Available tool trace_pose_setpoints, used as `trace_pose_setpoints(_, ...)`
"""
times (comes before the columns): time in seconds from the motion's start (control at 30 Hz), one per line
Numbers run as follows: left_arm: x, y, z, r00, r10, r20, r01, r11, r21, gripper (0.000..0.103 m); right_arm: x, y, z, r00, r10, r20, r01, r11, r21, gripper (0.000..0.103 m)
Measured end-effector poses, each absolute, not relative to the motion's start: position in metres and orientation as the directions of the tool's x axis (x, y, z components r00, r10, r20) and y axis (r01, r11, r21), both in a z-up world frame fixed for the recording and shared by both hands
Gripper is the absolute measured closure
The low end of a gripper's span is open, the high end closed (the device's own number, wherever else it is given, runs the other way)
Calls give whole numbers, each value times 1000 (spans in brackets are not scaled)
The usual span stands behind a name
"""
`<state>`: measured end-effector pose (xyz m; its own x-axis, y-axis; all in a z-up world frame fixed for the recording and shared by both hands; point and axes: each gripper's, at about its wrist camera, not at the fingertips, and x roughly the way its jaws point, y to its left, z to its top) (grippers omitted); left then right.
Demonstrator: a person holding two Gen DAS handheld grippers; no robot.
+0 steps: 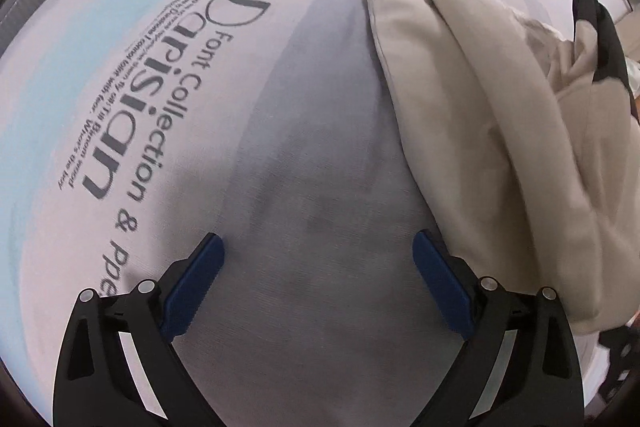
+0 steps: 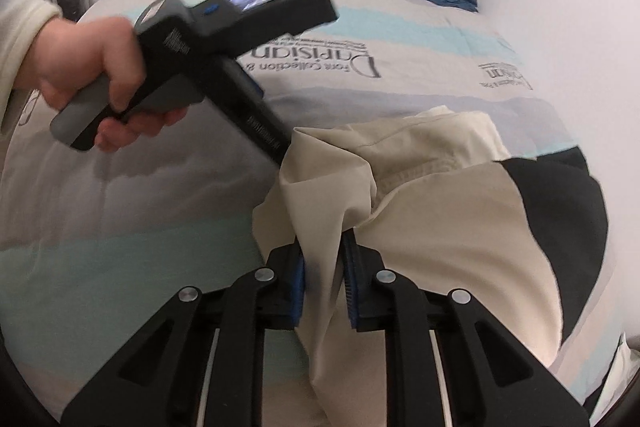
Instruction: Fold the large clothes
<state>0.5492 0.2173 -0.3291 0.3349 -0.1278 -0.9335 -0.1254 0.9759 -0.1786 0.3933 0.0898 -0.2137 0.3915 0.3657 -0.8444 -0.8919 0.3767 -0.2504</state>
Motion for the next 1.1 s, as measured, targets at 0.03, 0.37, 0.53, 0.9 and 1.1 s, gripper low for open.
trace_pose_setpoints(0.03,548,220,-326,342,-126,-931,-124,976,-177,10,392,90,-217,387,362,-848,-891,382,-243,88)
trace_pose_setpoints(0.37,559,240,-292,382,-241,-892,0,965,-261,10,378,101,-246,369,351,-861,-885,414,-211,88)
trace_pose_setpoints(0.53,587,213,-302,340,-296,-893,107,955,-277,12,374,99,-245,395,340,-853,-872,431,-232,88)
trace_pose_setpoints(0.9,606,177,-293,306,-325,-895,220,939,-265,13,366,105,-245,422,336,-842,-853,461,-245,88)
trace_pose_setpoints(1.1,634,177,-325,230,-284,-931,210,949,-237,10,359,108,-241,446,325,-834,-846,457,-274,76)
